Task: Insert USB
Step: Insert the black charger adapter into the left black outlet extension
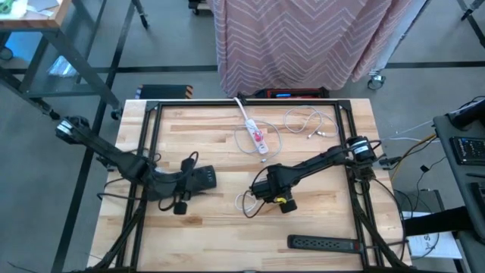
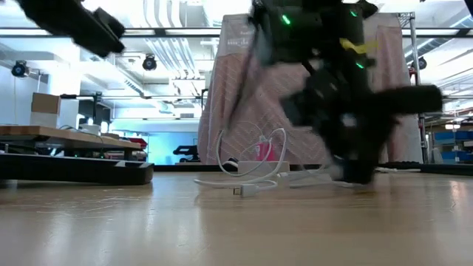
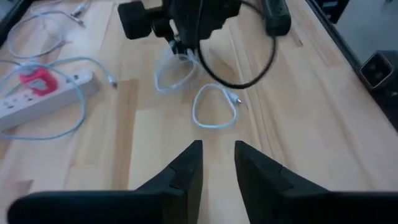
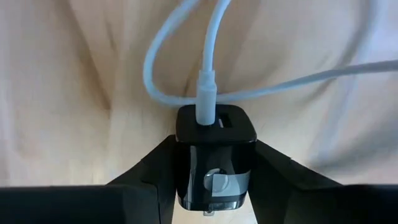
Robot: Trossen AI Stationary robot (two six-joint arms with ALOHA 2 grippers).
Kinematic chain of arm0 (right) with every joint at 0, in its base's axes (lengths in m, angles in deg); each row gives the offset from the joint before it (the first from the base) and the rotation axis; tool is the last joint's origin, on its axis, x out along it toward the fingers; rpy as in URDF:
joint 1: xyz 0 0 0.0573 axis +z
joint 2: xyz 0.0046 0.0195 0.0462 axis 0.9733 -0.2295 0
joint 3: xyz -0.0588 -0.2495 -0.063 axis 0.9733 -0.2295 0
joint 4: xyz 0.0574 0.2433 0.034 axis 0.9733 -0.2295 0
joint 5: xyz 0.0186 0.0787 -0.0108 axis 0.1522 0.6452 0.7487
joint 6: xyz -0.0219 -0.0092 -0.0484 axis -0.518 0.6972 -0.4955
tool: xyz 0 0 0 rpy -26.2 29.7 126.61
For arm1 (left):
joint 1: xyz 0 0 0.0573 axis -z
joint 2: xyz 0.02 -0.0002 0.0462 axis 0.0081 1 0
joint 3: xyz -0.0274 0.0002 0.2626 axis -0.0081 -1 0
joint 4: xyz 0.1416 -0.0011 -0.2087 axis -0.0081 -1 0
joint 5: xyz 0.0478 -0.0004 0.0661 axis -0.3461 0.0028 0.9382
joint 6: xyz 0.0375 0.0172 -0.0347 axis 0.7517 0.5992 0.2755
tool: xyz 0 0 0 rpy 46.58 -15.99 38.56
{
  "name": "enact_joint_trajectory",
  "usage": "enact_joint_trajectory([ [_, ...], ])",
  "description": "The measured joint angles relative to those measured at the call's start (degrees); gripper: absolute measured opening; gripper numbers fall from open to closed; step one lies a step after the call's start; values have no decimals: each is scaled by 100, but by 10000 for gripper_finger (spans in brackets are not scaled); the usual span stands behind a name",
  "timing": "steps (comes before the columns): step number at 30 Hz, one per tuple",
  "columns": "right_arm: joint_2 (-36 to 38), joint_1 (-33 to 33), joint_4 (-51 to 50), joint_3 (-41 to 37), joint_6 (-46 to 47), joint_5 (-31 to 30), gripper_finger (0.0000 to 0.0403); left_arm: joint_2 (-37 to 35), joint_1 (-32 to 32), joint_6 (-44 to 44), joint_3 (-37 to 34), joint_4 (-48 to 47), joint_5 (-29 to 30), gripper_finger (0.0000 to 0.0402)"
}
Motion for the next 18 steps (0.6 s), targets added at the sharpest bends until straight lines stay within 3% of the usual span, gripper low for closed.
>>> enact_joint_trajectory([
  [6,67,-30,790,582,-246,-106,133,-500,106,-141,715,-1264,4,46],
  [10,69,-55,2144,533,-359,92,133,-1006,382,-36,817,-1203,19,25],
  [15,-184,-171,4933,344,-486,690,133,-1471,559,342,723,-750,114,4],
  [18,-666,-367,7049,396,-393,747,133,-1617,557,622,653,-560,116,2],
])
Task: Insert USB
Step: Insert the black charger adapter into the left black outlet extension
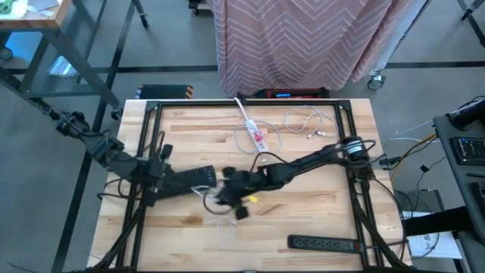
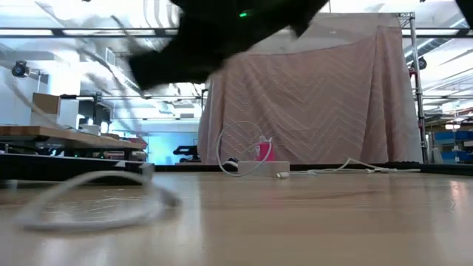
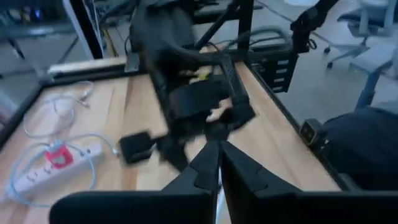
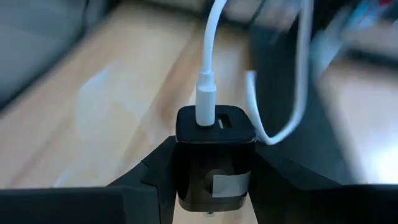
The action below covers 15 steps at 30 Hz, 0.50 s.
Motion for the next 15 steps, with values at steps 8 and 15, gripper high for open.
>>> enact_joint_trajectory([
  [8,-1658,-353,1647,1257,359,436,133,-37,0,1125,60,528,-12,3],
  [15,-2030,-483,1950,1674,701,359,133,-191,-5,1022,4,405,-23,6],
])
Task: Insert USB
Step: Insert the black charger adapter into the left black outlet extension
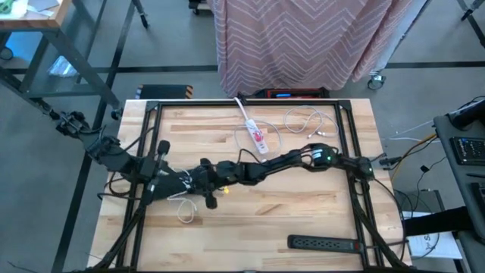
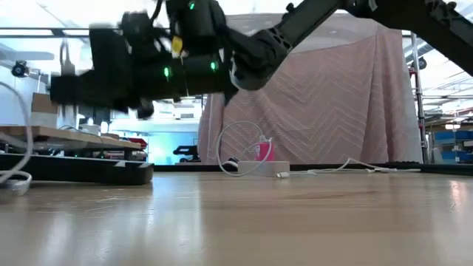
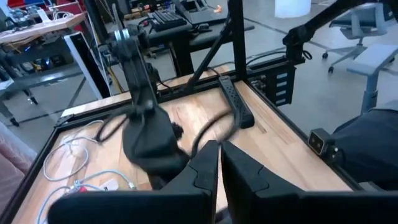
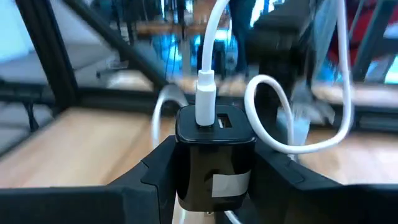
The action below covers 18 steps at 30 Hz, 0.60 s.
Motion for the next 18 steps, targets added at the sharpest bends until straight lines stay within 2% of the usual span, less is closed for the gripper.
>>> enact_joint_trajectory([
  [4,-55,-129,67,-311,-206,-169,133,-40,-2,-34,-341,274,22,14],
  [10,-30,-285,712,-834,-113,8,133,-245,-2,-236,-770,505,108,34],
  [18,-125,-383,1107,-829,-24,166,133,-410,-2,-417,-1085,827,141,53],
])
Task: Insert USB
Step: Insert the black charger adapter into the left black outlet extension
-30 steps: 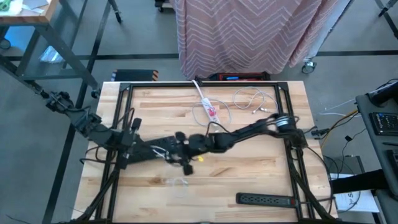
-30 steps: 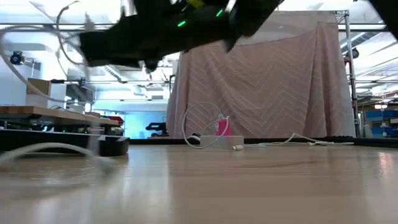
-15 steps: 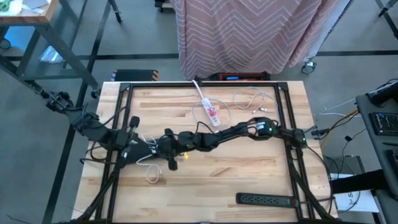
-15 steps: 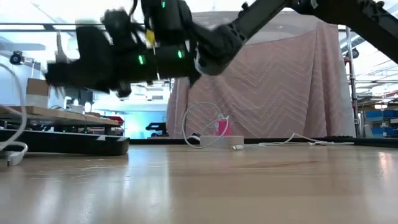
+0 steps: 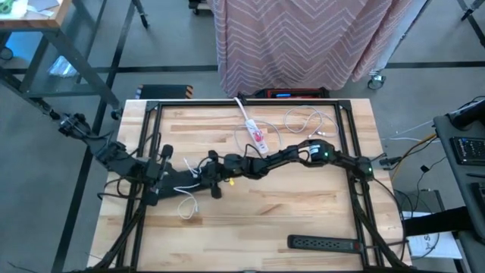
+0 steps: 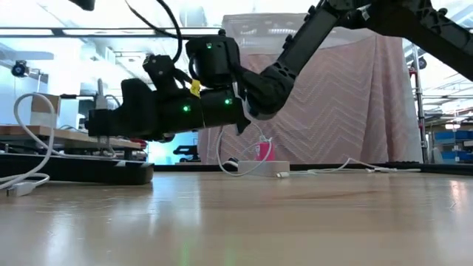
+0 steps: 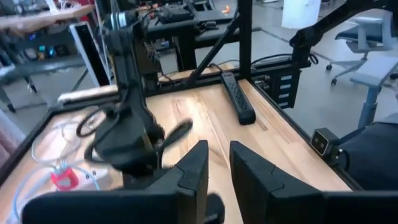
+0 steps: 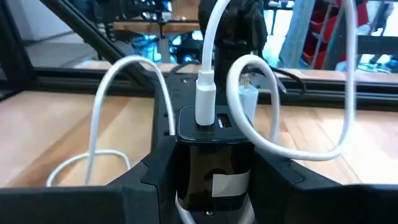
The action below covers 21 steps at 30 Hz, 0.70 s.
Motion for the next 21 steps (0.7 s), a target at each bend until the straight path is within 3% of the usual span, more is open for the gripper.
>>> enact_joint_trajectory([
  [7,462,-133,-577,465,155,522,133,34,0,-1086,-234,-28,-26,62],
  [13,642,-729,-2155,1542,-494,-104,133,189,29,-2012,-212,-30,-686,70],
  [17,672,-1340,-3085,2812,-617,-347,133,161,63,-1929,180,-30,-702,66],
  [21,674,-1731,-3791,4146,-717,-329,133,125,70,-1238,804,-71,-744,60],
])
